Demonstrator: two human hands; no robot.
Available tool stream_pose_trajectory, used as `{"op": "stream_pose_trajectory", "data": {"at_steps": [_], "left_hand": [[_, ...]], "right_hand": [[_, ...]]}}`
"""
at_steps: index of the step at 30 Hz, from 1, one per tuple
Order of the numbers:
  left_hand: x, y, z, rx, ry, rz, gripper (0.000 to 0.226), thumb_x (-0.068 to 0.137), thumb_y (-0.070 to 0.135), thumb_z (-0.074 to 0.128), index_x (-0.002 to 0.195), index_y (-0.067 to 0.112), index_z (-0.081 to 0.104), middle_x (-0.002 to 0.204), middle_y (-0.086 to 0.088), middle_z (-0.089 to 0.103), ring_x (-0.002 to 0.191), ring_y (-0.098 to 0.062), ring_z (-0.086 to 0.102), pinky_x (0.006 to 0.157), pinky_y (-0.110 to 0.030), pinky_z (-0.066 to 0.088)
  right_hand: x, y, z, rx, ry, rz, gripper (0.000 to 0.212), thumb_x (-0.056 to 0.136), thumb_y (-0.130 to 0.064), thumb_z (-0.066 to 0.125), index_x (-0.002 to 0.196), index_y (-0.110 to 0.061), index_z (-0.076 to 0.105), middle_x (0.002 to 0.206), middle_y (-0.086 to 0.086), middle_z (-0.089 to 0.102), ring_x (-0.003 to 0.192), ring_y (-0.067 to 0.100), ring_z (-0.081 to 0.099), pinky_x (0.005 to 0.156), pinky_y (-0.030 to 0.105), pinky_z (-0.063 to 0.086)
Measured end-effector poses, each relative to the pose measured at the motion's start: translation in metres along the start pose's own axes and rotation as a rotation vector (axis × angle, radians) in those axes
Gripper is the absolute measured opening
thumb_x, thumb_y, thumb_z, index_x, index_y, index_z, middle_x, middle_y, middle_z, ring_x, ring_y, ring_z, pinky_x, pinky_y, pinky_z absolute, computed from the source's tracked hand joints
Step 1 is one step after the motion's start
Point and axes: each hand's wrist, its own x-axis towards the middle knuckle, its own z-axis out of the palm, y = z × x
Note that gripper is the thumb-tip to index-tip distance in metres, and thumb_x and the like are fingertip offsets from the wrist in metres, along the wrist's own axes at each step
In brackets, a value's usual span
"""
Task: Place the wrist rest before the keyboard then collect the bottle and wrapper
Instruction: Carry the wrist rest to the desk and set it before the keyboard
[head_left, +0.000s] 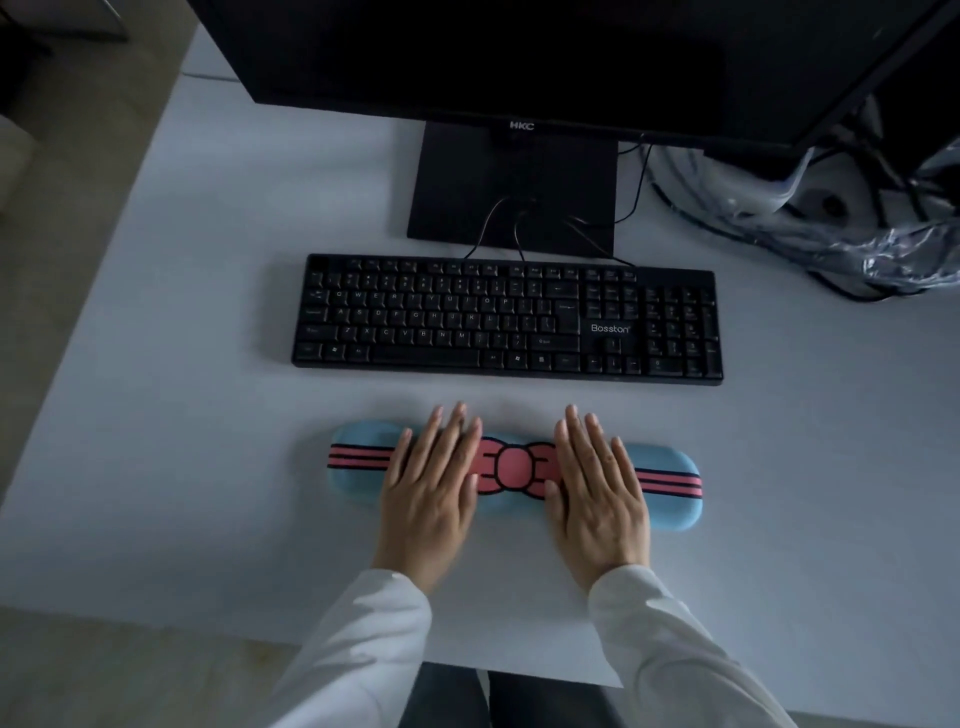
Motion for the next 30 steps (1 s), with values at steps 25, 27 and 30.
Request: {"op": "stream_pose_trajectory", "data": {"at_steps": [25,27,30], "left_hand": [[-0.027,-0.051,-0.05,-0.444,0.093,-0.47,0.051,0.092,0.021,0.035,0.138,-0.002,0.036,0.152,-0.02,0.03,0.144,-0.032,0.022,0.116,-0.041,0.014],[-0.019,-0.031,-0.058,-0.497,0.109,-0.406,0.048,0.092,0.019,0.036,0.136,-0.001,0.039,0.15,-0.02,0.034,0.143,-0.031,0.025,0.115,-0.042,0.017],[-0.006,0.012,-0.067,-0.59,0.076,-0.326,0.043,0.094,0.016,0.04,0.133,-0.001,0.042,0.145,-0.022,0.041,0.141,-0.034,0.031,0.115,-0.044,0.022]], "right_hand": [[-0.073,0.056,-0.054,0.115,-0.004,0.677,0.063,0.092,-0.044,0.015,0.146,-0.014,0.021,0.159,0.003,0.013,0.148,0.018,0.006,0.119,0.036,-0.004],[-0.082,0.055,-0.066,0.211,0.072,0.741,0.053,0.096,-0.036,0.028,0.145,-0.016,0.026,0.158,0.003,0.018,0.147,0.019,0.011,0.119,0.036,0.001],[-0.094,0.058,-0.086,0.336,0.18,0.847,0.05,0.095,-0.033,0.035,0.142,-0.017,0.034,0.156,0.004,0.026,0.145,0.021,0.02,0.118,0.036,0.014]]}}
